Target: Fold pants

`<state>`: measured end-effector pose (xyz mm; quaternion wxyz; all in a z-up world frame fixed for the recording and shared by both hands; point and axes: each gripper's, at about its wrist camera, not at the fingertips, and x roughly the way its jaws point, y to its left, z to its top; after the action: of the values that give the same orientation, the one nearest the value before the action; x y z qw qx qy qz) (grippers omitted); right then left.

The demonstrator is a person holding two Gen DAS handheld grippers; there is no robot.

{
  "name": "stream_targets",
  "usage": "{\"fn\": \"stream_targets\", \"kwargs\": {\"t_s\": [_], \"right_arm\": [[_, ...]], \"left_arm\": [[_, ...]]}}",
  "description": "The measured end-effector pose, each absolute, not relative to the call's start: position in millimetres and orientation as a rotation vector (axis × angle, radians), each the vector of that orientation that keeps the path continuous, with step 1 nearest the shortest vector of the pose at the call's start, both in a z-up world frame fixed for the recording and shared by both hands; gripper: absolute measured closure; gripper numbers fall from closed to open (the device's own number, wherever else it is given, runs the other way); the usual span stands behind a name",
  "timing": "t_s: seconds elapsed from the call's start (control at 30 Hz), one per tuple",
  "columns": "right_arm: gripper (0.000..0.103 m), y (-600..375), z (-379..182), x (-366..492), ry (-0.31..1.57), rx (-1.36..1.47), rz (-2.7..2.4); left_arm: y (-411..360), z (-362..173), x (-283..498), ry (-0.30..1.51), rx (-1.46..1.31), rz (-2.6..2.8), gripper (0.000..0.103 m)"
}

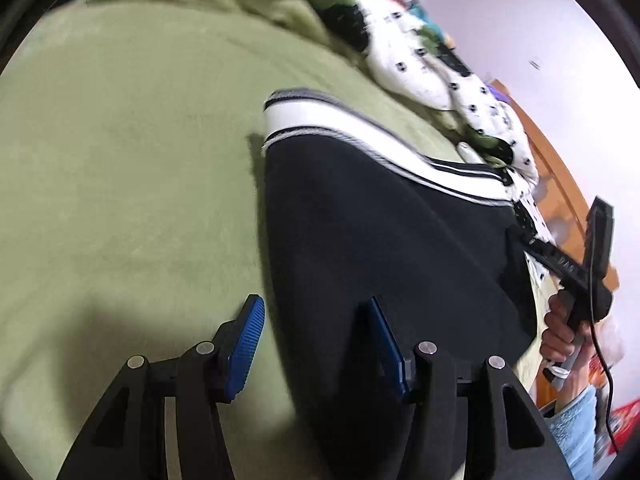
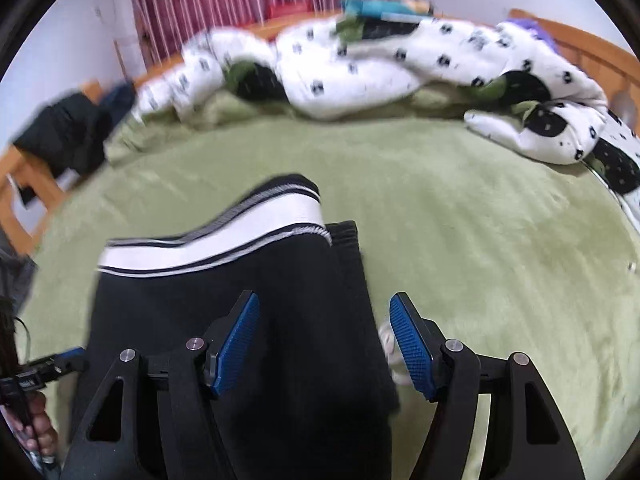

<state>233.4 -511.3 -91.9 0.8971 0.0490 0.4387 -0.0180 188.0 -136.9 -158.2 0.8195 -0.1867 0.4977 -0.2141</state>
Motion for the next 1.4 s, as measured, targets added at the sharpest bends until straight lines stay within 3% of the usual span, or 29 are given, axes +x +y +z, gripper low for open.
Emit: {"fn": "stream_targets", "kwargs": {"t_s": [0.2,0.27,0.33,0.4,0.43,0.47,0.67,0.87,1.07,1.17,1.27,1.4], "right_arm": [[0.038,-533,-128,251,0.956,0.207,0.058],[0.045,-539,-137,248,0.956,0.292,0.092],[0.047,-541,-135,244,0.963,0.331,0.095],[0.058,-538,-123,236,0.940,0.329,0.107],[0.076,-538,-112,227,0.913,0.352,0.118],[0.081,-538,-102,218,0.895,0.411,0.139],[0.084,-471,-61,182,0.834,0.437,0.148],[0.084,-377,-55,175,0.837,0.535,0.319],[0.082,-306,-113,196,0.942,0.419,0.292],[0.078,-311,-132,197,0.971,0.331,0.250],[0.067,-314,-119,188,0.948,0.307,0.199],[0.066,-309,-98,183,0.859,0.267,0.161]], "left_arm": [[-146,-174,204,1.053,-0.476,-0.487,0.053],[-153,-174,207,1.059,-0.471,-0.468,0.061],[-155,-171,211,1.073,-0.481,-0.480,0.082],[-152,-159,210,1.056,-0.476,-0.494,0.087],[-150,-152,209,1.039,-0.466,-0.500,0.091],[-145,-142,206,1.017,-0.462,-0.510,0.092],[-99,-97,190,0.996,-0.522,-0.524,0.092],[11,-63,177,1.006,-0.484,-0.392,0.092],[71,-115,170,1.071,-0.403,-0.256,0.089],[71,-149,165,1.090,-0.394,-0.228,0.072],[61,-139,162,1.070,-0.280,-0.222,0.069],[69,-119,164,0.978,-0.274,-0.220,0.059]]}}
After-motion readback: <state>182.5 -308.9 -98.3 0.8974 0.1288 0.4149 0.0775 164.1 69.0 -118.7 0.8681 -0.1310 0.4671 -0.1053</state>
